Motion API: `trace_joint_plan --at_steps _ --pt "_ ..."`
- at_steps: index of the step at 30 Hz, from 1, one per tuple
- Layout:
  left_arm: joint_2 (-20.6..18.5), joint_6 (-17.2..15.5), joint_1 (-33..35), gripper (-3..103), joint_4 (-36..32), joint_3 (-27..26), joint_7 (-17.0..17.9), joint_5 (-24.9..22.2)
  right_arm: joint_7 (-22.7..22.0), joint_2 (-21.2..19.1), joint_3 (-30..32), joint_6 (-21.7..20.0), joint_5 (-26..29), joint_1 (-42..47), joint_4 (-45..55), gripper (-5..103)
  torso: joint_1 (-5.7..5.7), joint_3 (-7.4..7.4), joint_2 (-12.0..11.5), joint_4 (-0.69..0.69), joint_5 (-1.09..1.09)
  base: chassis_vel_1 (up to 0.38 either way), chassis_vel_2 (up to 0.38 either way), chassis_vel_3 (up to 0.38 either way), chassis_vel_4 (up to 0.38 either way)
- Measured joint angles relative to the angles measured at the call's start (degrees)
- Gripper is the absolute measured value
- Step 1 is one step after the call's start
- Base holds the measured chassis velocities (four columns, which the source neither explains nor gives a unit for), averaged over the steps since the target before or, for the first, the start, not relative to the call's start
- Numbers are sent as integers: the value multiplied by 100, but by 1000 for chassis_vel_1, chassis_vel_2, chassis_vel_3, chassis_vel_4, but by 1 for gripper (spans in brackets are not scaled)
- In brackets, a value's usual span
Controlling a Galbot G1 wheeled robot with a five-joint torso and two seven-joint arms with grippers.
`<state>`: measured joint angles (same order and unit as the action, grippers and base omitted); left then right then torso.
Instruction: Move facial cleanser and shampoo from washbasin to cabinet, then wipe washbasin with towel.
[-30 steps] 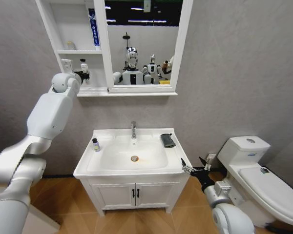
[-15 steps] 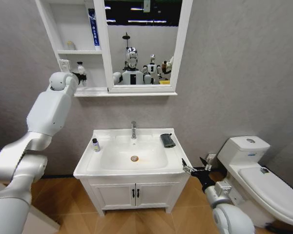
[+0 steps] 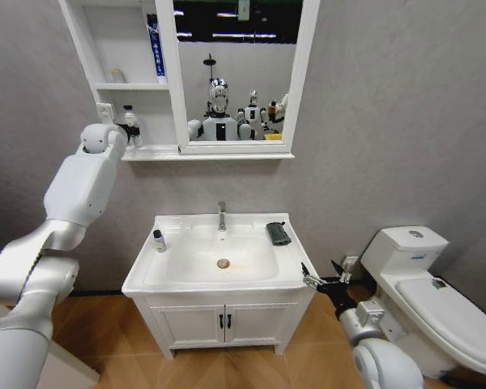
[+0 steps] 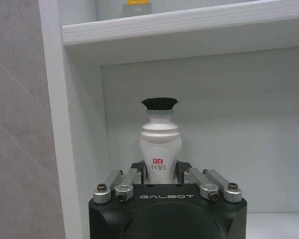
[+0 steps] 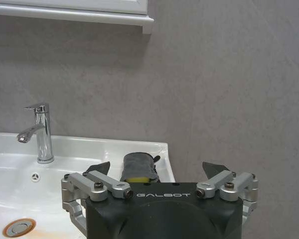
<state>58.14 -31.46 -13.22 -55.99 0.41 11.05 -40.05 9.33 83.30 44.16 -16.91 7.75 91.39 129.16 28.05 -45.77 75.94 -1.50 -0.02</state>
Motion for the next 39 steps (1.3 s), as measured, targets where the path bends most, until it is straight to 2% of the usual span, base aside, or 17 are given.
trace_joint_plan --at_steps 3,4,6,11,12,17,19,24,27,28,29,30,33,34,36,37,39 --pt "-5 -16 3 47 -12 0 18 -1 3 -7 9 2 8 -3 1 100 0 0 0 0 0 0 0 0 0" --pt "-5 -16 3 47 -12 0 18 -1 3 -7 9 2 8 -3 1 100 0 0 0 0 0 0 0 0 0" --pt "-11 -33 4 58 -20 -1 21 -15 6 -8 7 2 11 -10 1 100 0 0 0 0 0 0 0 0 0" --pt "-35 -51 22 69 -53 -6 24 -34 9 -7 -4 2 12 -19 4 100 0 0 0 0 0 0 0 0 0" --pt "-53 -55 30 80 -73 -7 26 -45 10 -7 -6 3 12 -18 9 100 0 0 0 0 0 0 0 0 0" --pt "-133 -104 61 90 -233 -10 78 -147 10 -8 -7 6 13 -13 17 100 0 0 0 0 0 0 0 0 0" --pt "-285 -169 160 98 -529 -12 142 -295 10 3 -6 12 13 -7 24 100 0 0 0 -1 0 0 0 0 0" --pt "-644 -282 454 100 -1235 -73 369 -570 5 21 -6 15 13 -2 25 100 0 0 0 0 -1 0 0 0 0" --pt "-1064 -475 950 100 -2362 -397 783 -1015 -6 32 -12 18 12 5 27 100 0 0 0 -1 0 0 0 0 0" --pt "-1064 -475 950 100 -2362 -397 783 -1015 -6 32 -12 18 12 5 27 100 0 0 0 -1 0 0 0 0 0" --pt "-1290 -526 1238 100 -2879 -529 961 -1242 -11 37 -19 18 12 18 41 100 0 1 0 -2 3 0 0 0 0" --pt "-1290 -526 1238 100 -2879 -529 961 -1242 -11 37 -19 18 12 18 41 100 0 1 0 -2 3 0 0 0 0" --pt "-1908 -587 2286 100 -4212 -999 1340 -1776 -16 67 -34 18 3 23 53 100 0 1 0 1 -3 0 0 0 0" --pt "-1908 -587 2286 100 -4212 -999 1340 -1776 -16 67 -34 18 3 23 53 100 0 1 0 1 -3 0 0 0 0" --pt "-2170 -448 3231 100 -4986 -1618 1355 -1716 -17 96 -54 22 -13 20 53 100 -1 1 1 0 1 0 0 0 0" --pt "-2170 -448 3231 100 -4986 -1618 1355 -1716 -17 96 -54 22 -13 20 53 100 -1 1 1 0 1 0 0 0 0" --pt "-2236 -215 4661 100 -5620 -2473 1265 -1452 -17 132 -98 26 -34 22 53 100 -1 1 1 2 -3 0 0 0 0"
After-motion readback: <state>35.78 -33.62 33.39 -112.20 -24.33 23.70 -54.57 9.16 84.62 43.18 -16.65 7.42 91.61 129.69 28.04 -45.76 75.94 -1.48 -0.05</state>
